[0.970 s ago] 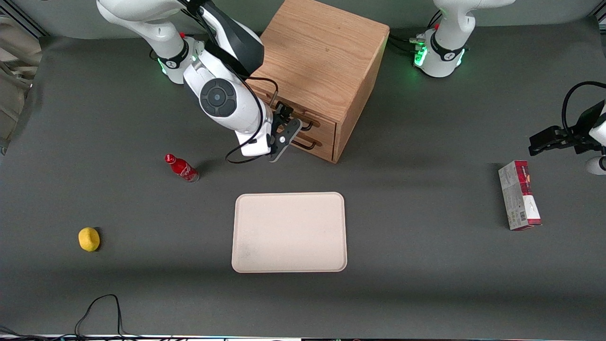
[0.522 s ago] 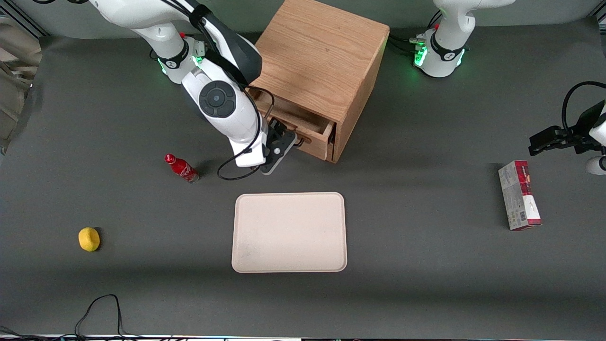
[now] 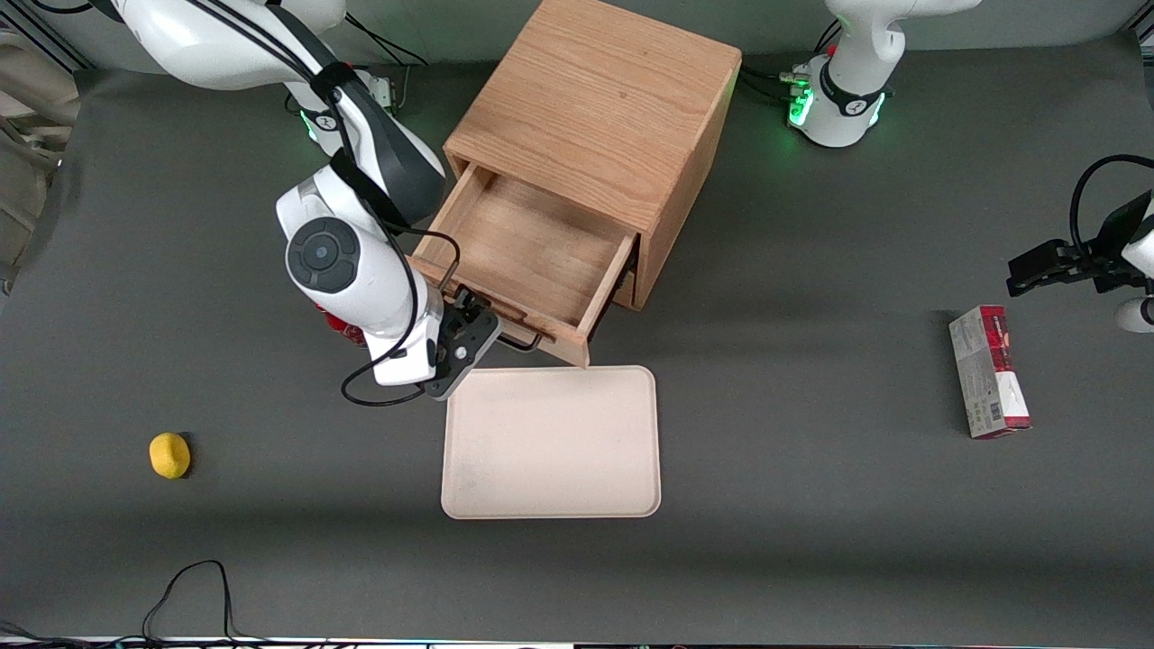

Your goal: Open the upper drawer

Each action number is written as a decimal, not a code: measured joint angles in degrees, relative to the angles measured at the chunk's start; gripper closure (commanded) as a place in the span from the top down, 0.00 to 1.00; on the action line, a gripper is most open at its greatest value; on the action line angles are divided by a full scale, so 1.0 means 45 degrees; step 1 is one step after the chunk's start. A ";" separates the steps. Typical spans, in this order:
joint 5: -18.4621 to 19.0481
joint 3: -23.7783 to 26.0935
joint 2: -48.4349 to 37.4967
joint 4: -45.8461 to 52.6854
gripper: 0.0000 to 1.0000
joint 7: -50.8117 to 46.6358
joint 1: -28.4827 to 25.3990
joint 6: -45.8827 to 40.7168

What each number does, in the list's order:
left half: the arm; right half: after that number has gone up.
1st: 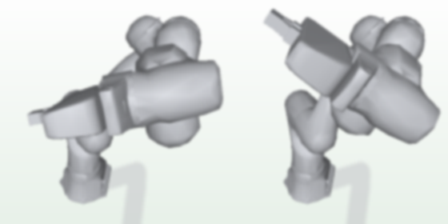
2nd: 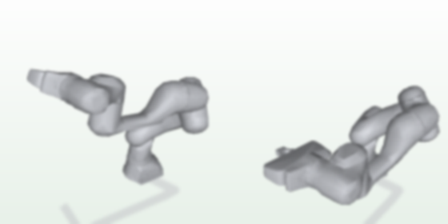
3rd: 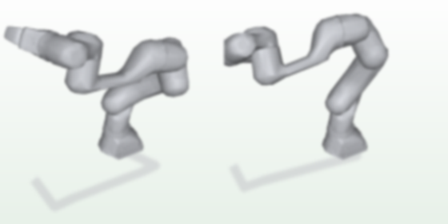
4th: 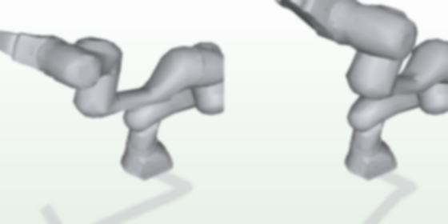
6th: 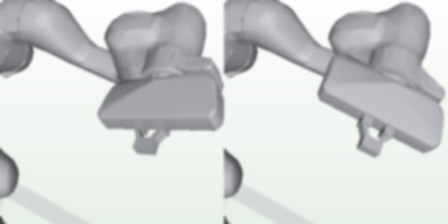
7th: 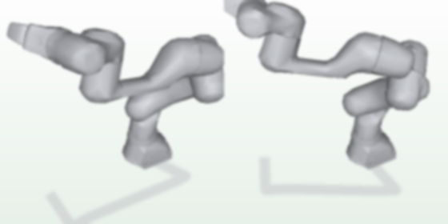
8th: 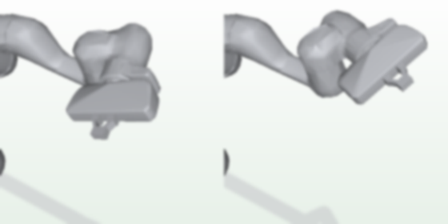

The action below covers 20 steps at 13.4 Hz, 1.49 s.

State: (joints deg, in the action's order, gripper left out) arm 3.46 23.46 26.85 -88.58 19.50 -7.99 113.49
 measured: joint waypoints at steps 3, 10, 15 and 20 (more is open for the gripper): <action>-0.0001 -0.0209 0.0324 0.0775 1.00 0.0566 -0.0045 -0.0740; -0.0001 -0.1039 0.0844 0.1915 1.00 0.1795 -0.0050 -0.1006; 0.0000 -0.1658 0.0326 0.2883 1.00 -0.0208 -0.0030 -0.2582; -0.1571 -0.3803 -0.1739 0.2624 1.00 -0.5156 -0.0060 -0.3977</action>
State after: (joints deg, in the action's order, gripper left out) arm -3.60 6.35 19.02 -76.77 -3.71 -8.26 95.59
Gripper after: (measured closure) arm 0.000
